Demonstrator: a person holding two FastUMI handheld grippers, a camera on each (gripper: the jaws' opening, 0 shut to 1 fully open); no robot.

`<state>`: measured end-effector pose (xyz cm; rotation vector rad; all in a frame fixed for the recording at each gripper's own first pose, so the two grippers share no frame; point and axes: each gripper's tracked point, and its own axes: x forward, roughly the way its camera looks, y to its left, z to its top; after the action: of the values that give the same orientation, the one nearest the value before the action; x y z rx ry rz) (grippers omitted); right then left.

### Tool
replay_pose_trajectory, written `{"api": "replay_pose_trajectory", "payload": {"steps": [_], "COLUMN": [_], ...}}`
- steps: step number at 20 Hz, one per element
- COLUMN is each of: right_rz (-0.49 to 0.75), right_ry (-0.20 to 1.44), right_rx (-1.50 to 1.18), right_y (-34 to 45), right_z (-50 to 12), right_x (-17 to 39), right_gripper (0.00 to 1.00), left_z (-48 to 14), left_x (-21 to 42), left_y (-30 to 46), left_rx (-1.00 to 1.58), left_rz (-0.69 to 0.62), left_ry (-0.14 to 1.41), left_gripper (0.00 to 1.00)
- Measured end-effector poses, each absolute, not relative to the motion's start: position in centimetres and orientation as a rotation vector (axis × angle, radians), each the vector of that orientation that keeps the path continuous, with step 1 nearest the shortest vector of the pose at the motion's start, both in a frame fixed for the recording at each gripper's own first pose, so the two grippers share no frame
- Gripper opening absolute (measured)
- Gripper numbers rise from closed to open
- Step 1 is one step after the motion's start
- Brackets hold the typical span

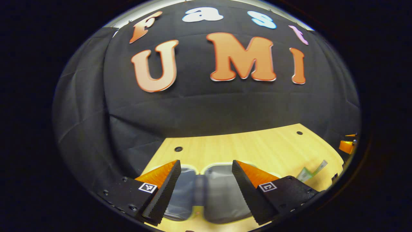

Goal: First open the suitcase, pack the skin care products into it, and then close the suitcase.

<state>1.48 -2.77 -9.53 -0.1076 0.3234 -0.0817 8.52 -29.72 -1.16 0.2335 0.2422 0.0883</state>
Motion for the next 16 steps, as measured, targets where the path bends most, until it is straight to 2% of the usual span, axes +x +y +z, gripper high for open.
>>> {"api": "replay_pose_trajectory", "payload": {"steps": [5, 9, 13, 16], "right_rz": [-0.048, -0.029, -0.014, -0.012], "right_ry": [0.349, 0.377, 0.412, 0.421], "right_rx": [-0.105, -0.141, -0.154, -0.161], "right_y": [-5.5, -8.1, -10.4, -11.9], "right_z": [-10.3, -11.6, -12.9, -13.4], "right_x": [1.6, 1.6, 1.9, 2.2], "right_gripper": [0.95, 0.95, 0.95, 0.95], "left_z": [-2.8, -5.2, -10.3, -16.5], "left_x": [9.2, 9.5, 10.2, 10.5], "left_y": [-42.1, -47.9, -52.6, -53.6], "left_rx": [0.150, 0.111, 0.167, 0.196], "left_rz": [-0.012, -0.020, -0.028, -0.007], "left_ry": [0.174, 0.150, 0.177, 0.276], "left_gripper": [0.99, 0.98, 0.99, 0.99]}}
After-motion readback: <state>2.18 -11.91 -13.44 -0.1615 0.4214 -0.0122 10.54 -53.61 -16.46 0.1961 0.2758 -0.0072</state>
